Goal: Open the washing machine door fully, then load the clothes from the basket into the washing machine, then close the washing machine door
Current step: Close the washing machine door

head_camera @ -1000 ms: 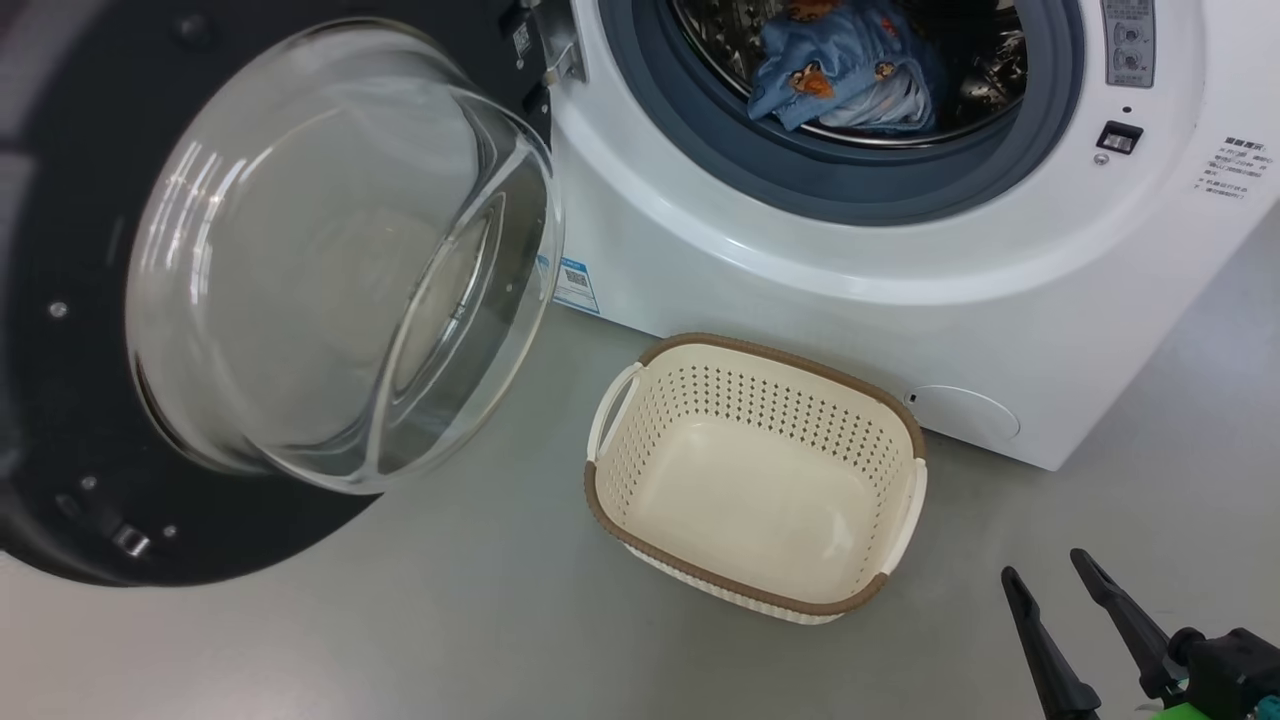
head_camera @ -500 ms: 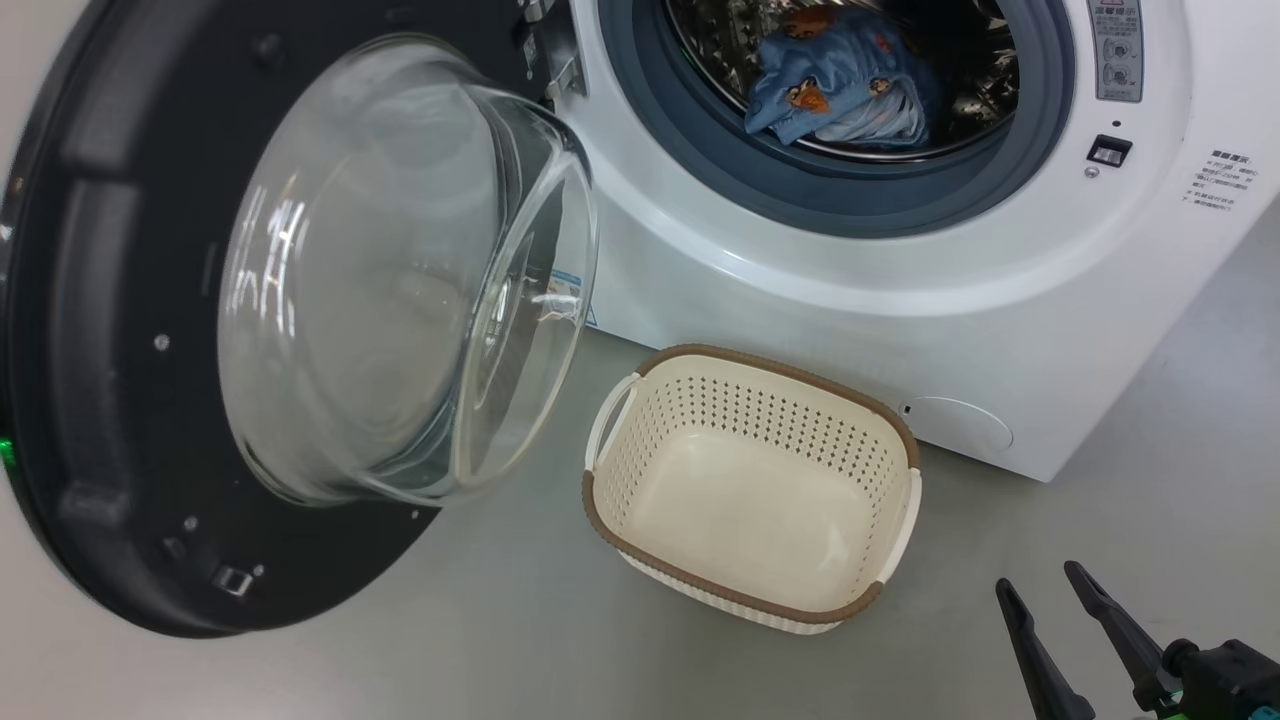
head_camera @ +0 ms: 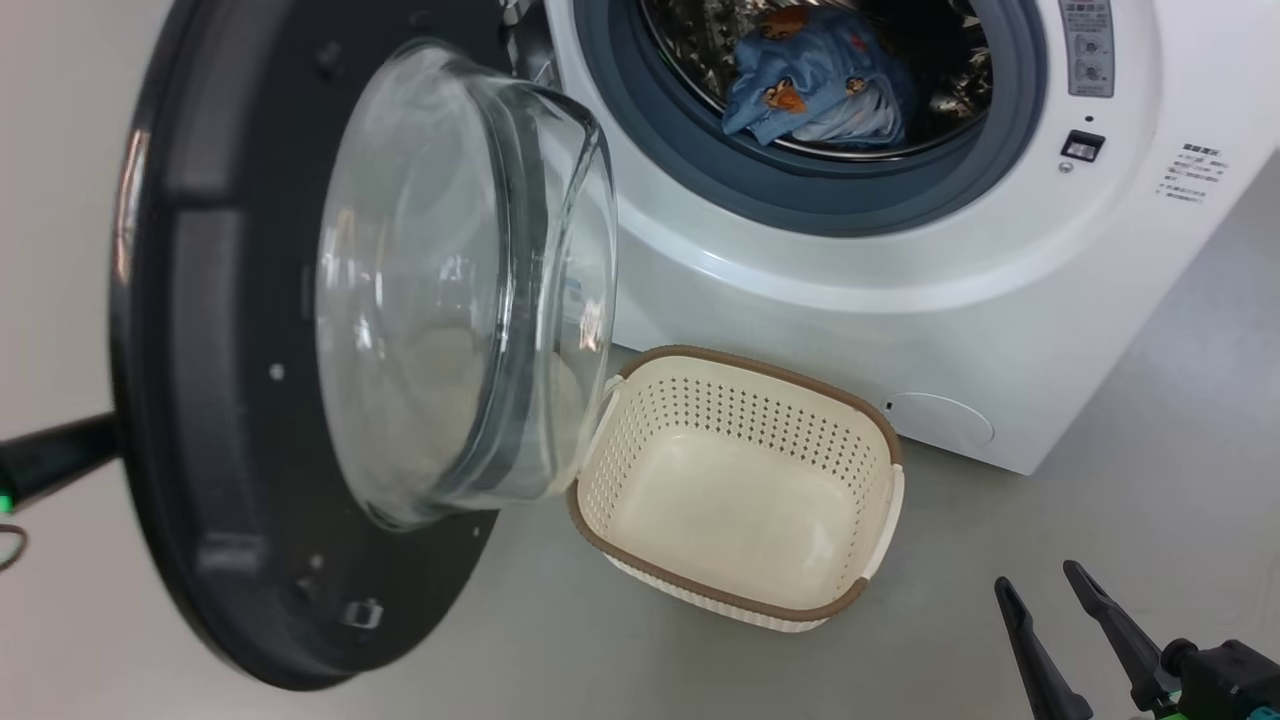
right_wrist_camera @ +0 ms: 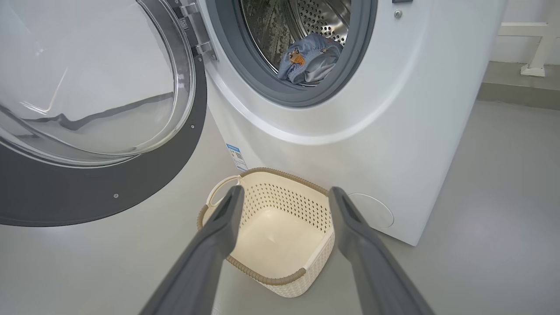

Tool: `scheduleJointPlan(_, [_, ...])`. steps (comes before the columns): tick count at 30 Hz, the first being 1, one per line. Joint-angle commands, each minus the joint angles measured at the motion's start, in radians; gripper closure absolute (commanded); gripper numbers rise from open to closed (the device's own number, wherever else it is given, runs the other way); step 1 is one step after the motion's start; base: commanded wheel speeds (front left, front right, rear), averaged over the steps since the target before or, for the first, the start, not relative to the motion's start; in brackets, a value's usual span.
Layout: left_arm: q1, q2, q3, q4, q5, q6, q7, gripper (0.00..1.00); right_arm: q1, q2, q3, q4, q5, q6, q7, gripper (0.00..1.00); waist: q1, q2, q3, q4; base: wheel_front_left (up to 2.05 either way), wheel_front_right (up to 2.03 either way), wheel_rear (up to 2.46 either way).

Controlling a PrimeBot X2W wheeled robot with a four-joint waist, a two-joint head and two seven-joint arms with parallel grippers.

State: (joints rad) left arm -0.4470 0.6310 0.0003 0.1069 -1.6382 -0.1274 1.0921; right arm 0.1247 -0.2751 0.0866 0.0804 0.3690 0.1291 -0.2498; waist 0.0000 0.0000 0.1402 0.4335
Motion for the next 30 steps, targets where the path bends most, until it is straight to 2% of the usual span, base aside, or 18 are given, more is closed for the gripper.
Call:
scheduleJointPlan(1, [-0.02, 0.039, 0.037, -0.043, -0.015, -0.003, 0.012, 1.0, -0.009, -0.01, 0.018, -0.023, -0.005, 0.002, -0.012, 0.0, 0.0, 0.0, 0.0, -0.006, 0.0, 0.0, 0.0])
scheduleJointPlan(16, [-0.037, -0.038, -0.037, -0.201, -0.031, 0.014, 0.034, 1.0, -0.021, 0.011, 0.01, -0.026, -0.009, 0.002, -0.012, 0.0, 0.0, 0.0, 0.0, -0.105, 0.0, 0.0, 0.0])
scheduleJointPlan(30, [-0.111, -0.117, -0.09, -0.244, -0.016, 0.047, 0.009, 1.0, -0.032, 0.034, 0.01, -0.025, -0.01, 0.002, -0.012, 0.0, 0.0, 0.0, -0.002, -0.236, 0.0, 0.0, 0.0])
